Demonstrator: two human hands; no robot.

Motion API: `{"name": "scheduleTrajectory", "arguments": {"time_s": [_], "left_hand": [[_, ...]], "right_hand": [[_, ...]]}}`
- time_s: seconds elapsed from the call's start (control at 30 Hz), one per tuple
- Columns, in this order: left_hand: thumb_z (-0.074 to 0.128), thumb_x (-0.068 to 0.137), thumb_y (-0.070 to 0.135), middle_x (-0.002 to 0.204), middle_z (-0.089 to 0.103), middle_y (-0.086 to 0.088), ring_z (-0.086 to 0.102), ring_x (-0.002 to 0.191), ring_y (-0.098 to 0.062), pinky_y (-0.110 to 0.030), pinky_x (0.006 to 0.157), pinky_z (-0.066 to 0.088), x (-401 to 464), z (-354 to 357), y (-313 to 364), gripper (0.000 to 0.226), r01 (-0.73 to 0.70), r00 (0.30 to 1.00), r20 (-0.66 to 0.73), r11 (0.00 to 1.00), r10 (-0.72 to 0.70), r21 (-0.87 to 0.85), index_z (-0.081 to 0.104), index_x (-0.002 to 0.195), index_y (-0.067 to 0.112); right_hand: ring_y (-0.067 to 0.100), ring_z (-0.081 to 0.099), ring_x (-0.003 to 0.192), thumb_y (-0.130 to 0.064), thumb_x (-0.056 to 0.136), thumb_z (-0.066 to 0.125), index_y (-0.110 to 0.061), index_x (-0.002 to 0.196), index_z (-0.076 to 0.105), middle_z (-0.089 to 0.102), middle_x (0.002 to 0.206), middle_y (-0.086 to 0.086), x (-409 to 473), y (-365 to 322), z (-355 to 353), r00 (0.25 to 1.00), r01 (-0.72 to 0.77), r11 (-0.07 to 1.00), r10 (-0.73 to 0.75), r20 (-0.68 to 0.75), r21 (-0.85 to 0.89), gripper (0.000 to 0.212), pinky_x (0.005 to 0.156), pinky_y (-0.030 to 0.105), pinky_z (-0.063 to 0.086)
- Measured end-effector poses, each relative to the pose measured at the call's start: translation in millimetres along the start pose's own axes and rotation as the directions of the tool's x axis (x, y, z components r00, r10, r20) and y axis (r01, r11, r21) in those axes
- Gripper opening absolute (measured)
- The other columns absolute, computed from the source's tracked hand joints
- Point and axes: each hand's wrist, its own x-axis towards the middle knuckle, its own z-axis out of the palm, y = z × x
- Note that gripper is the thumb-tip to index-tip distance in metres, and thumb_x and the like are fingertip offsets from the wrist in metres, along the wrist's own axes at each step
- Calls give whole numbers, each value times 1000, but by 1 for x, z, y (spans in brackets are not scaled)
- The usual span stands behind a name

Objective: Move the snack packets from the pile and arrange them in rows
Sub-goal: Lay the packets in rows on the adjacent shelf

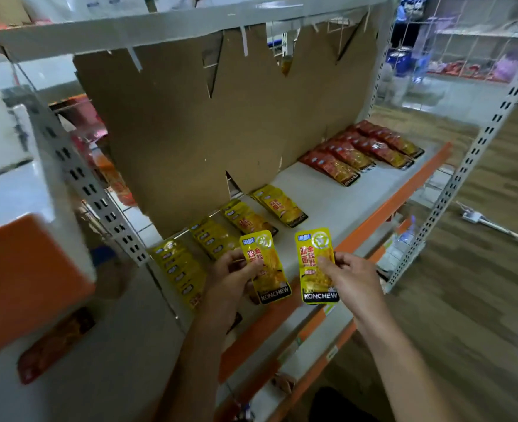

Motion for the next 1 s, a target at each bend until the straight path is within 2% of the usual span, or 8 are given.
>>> {"name": "scheduleTrajectory", "arguments": {"time_s": [0.07, 0.2, 0.4, 0.47, 0.53, 0.6, 0.83, 1.0], "left_hand": [[78, 83, 15, 116, 70, -18, 70, 81, -18, -26, 61, 48, 12, 8, 1, 22, -2, 999, -37, 999, 3, 32, 70, 103, 12], [74, 85, 7, 95, 73, -14, 65, 62, -8, -18, 49, 46, 30, 27, 7, 21, 25, 988, -149, 999, -31, -39, 68, 104, 7], [77, 84, 14, 88, 75, -1, 64, 58, -1, -19, 52, 45, 47, 63, 12, 26, 10, 940, -340, 999, -24, -43, 67, 108, 11], [79, 83, 17, 90, 74, 0, 63, 59, 1, -16, 50, 44, 50, 76, 13, 29, 3, 915, -403, 1000, -14, -27, 67, 110, 13], [79, 83, 18, 94, 74, -1, 68, 65, -2, -16, 51, 46, 50, 87, 12, 35, 3, 891, -454, 1000, -16, -30, 66, 114, 13], [78, 83, 19, 95, 75, 0, 71, 69, -3, -15, 54, 48, 49, 98, 11, 34, 13, 873, -486, 999, -36, -51, 66, 115, 13], [78, 85, 21, 93, 77, 4, 74, 89, -15, -44, 88, 58, 49, 113, 9, 21, 46, 814, -577, 998, -67, -50, 71, 104, 21], [78, 85, 23, 96, 75, 1, 73, 89, -17, -45, 87, 59, 58, 111, 12, 24, 62, 772, -635, 998, -43, 7, 69, 107, 19]], "right_hand": [[19, 74, 68, -20, 93, 67, -15, 89, 70, 76, 77, 2, 19, -1, -5, 1000, -10, 1000, 10, 18, 15, 6, 62, 32, 56], [21, 73, 74, -19, 91, 69, -13, 91, 72, 76, 79, 3, 67, -5, -12, 996, 9, 999, -5, 90, -42, 7, 65, 32, 55], [28, 73, 74, -32, 86, 71, -13, 79, 75, 75, 73, 5, 144, -19, -27, 961, 55, 980, 0, 275, -191, 21, 71, 46, 57], [16, 72, 71, -30, 88, 71, -12, 84, 76, 74, 75, 4, 163, -25, -31, 941, 84, 973, -8, 338, -213, 19, 64, 33, 58], [1, 66, 64, -26, 92, 68, -9, 93, 74, 71, 79, -1, 177, -28, -34, 920, 96, 974, -9, 392, -204, 17, 50, 12, 47], [2, 64, 72, -26, 92, 68, -11, 100, 72, 70, 86, -3, 191, -26, -37, 895, 102, 974, -1, 446, -204, 18, 47, 6, 40], [18, 71, 81, -29, 84, 77, -16, 88, 74, 75, 85, 2, 225, -16, -24, 855, 117, 965, 23, 518, -235, 14, 80, 40, 57], [22, 70, 78, -20, 84, 77, -21, 79, 69, 73, 79, 2, 237, -16, -9, 839, 173, 952, -8, 544, -252, 10, 77, 43, 56]]}}
